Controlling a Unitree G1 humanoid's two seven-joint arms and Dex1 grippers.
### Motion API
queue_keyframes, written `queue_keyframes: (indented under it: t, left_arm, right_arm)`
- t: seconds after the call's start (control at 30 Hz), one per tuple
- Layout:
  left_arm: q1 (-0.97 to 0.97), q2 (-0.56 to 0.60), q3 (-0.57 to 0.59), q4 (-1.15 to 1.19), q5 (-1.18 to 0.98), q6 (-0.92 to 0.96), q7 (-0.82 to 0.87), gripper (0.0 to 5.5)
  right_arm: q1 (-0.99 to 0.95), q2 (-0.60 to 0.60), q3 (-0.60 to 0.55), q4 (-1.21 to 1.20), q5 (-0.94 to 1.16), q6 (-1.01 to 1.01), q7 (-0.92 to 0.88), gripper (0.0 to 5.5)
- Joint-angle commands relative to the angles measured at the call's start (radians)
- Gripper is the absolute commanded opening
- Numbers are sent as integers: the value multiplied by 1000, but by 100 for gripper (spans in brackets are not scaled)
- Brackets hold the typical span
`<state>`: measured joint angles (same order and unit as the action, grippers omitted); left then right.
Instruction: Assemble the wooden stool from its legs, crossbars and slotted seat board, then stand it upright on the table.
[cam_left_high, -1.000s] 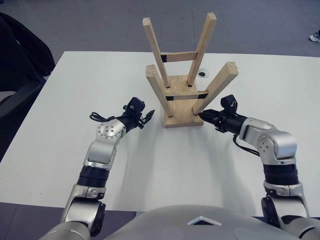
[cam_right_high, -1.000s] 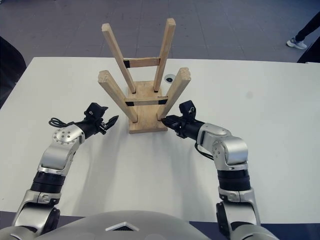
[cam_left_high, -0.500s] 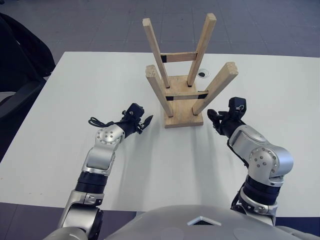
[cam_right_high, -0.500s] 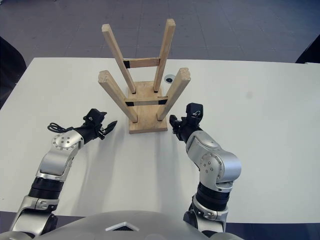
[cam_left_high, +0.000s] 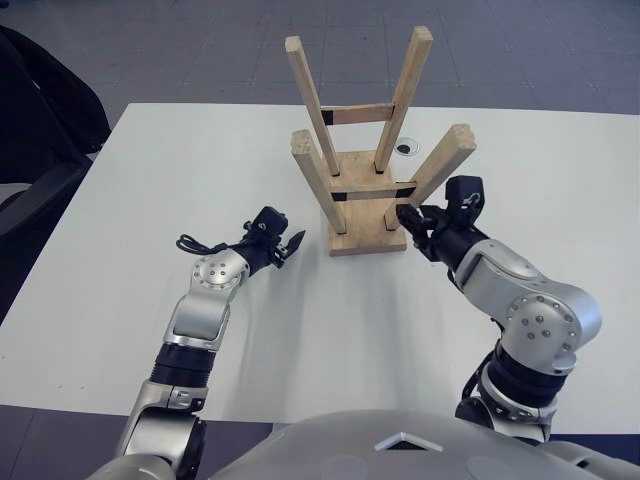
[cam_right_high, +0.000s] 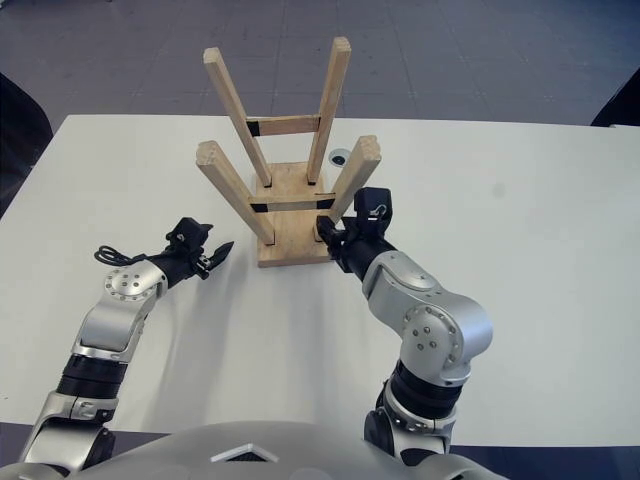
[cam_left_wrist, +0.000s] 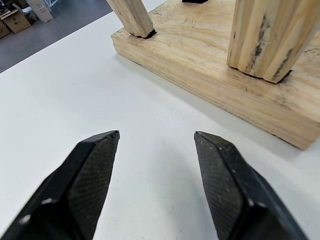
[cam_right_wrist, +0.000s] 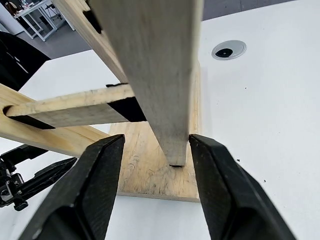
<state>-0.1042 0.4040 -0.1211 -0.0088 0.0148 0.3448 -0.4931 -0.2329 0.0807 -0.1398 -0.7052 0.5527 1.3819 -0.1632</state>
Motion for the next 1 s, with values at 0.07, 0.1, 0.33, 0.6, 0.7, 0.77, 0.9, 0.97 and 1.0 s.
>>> queue_keyframes:
  t: [0.07,0.1,0.33,0.6,0.7,0.77,0.9,0.97,1.0]
  left_arm:
    - [13,11,6,-9,6,4,4,280]
    - [14,11,7,-8,6,3,4,280]
    - [20,10,4,-5,8,-2,3,280]
    - [19,10,6,9,10,-5,6,280]
    - [16,8,8,12,9,-5,9,280]
    - [15,10,12,13,8,-6,10,280]
    - [8,14,21,22,7,-7,11,280]
    - [3,25,37,32,3,-13,7,280]
    - [3,36,54,38,-2,-17,5,280]
  right_arm:
    - [3,10,-5,-36,21,26,47,238]
    - [3,5,1,-41,15,13,52,238]
    - [-29,3,-12,-72,-43,-49,28,238]
    - [-71,32,-23,-64,-67,-119,20,224]
    - [-82,19,-10,-56,-86,-120,12,173]
    - [-89,16,1,-58,-105,-110,0,138]
    - [-98,3,21,-59,-144,-118,-13,106]
    - [-120,-50,5,4,-133,-163,55,104]
    - [-142,-111,1,63,-113,-196,136,104]
